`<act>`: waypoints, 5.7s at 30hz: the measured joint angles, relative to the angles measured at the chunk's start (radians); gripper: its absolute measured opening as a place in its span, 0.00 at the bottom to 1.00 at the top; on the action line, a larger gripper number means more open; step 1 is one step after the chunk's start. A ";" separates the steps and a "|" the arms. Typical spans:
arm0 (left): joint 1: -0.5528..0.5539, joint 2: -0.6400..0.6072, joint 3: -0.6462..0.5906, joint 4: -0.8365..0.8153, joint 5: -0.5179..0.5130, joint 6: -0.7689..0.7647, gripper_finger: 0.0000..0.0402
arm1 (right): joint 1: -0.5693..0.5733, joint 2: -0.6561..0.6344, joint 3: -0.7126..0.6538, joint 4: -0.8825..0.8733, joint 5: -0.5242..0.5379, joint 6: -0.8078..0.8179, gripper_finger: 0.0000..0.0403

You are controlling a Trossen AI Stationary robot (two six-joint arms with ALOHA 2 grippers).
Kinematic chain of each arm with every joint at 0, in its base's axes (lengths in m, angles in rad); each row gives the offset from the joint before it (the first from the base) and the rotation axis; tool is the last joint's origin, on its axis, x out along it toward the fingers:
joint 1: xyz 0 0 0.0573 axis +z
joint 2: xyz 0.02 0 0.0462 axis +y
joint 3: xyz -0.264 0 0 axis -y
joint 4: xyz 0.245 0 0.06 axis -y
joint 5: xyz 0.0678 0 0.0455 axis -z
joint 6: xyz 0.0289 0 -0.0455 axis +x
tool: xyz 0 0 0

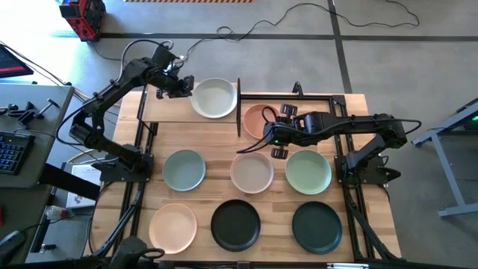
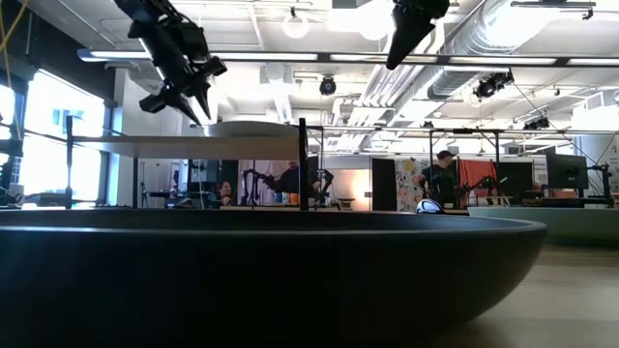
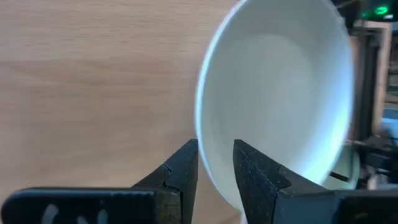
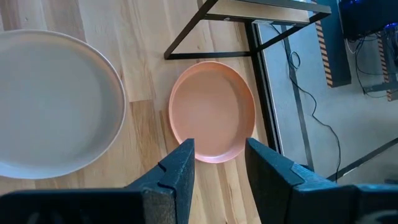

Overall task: Place and stack plates onto a shelf
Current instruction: Stack the green plate on top of the white plate on the shelf

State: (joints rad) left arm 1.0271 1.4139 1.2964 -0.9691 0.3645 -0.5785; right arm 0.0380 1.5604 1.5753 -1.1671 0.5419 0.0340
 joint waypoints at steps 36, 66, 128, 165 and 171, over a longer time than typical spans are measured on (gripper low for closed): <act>-0.748 -0.303 -0.008 -0.047 0.048 0.204 0.22 | 0.049 0.011 -0.007 0.067 -0.449 0.609 0.30; -1.028 -0.291 -0.008 -0.047 -0.351 -0.145 0.22 | 0.246 0.012 -0.439 0.146 -0.449 1.077 0.30; -1.030 -0.135 -0.008 -0.056 -0.342 -0.108 0.22 | 0.244 0.130 -0.535 0.194 -0.533 1.083 0.01; -1.030 -0.135 -0.008 -0.054 -0.351 -0.431 0.22 | 0.227 0.129 0.202 -0.092 -0.391 0.204 0.00; -1.030 -0.135 -0.008 -0.053 -0.351 -0.566 0.22 | 0.224 0.129 0.204 -0.093 -0.396 -0.026 0.00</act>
State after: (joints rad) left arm -0.0029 1.2793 1.2884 -1.0225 0.0139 -1.1444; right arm 0.2616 1.6890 1.7794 -1.2606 0.1455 0.0076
